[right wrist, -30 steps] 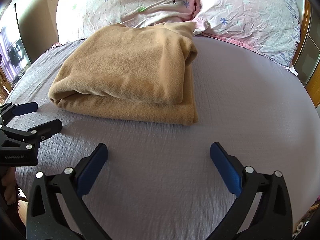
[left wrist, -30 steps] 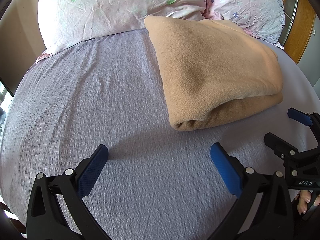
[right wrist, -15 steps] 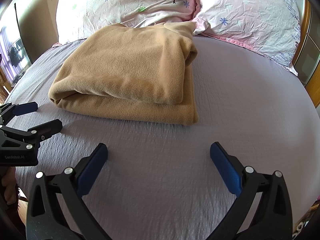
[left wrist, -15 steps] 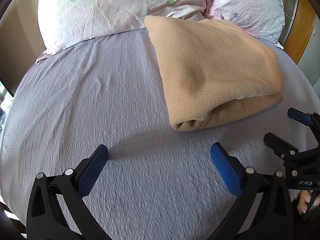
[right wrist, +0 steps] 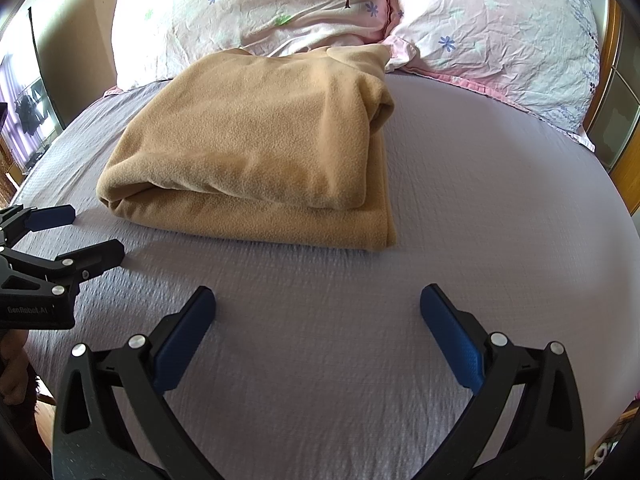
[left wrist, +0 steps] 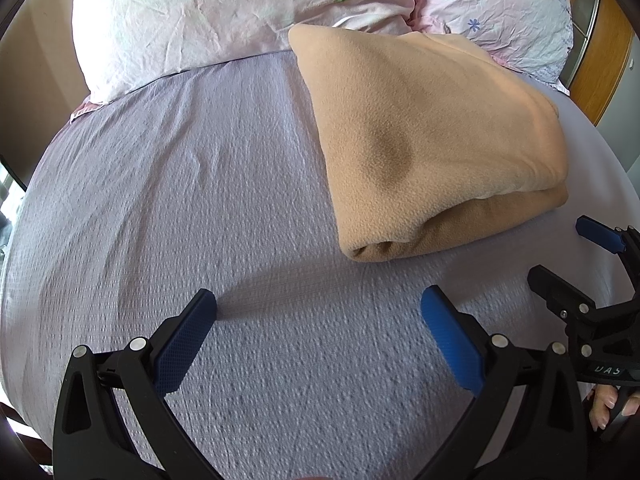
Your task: Fold small clothes
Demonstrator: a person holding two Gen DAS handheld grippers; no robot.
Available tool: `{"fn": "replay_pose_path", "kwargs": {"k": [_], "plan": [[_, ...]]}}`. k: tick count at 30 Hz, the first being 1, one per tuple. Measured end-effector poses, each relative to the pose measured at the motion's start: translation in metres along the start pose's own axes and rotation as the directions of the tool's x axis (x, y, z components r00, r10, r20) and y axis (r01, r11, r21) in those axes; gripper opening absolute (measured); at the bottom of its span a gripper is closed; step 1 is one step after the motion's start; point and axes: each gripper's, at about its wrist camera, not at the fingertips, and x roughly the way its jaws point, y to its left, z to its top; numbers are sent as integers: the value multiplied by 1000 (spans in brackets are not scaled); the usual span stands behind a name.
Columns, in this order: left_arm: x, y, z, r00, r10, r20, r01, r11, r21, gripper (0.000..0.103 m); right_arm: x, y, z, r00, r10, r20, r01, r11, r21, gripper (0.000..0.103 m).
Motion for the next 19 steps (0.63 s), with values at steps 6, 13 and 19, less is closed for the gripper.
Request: {"fn": "replay_pose_path", "kwargs": {"k": [6,13,19], "plan": [[2,1,2,1000,-2,-15,2,1000,3,102,-1,-1,2,1000,-1,4,1,1000,1,101],[1,1,0,1000,0,-4,0,1000,4,102,0,0,1,1000,-3,9,3,1000,5,101],[0,1,-1,1000,-1,4,1,1000,6,102,1,0,2,1000,-4,10,4,1000,6,101]]}}
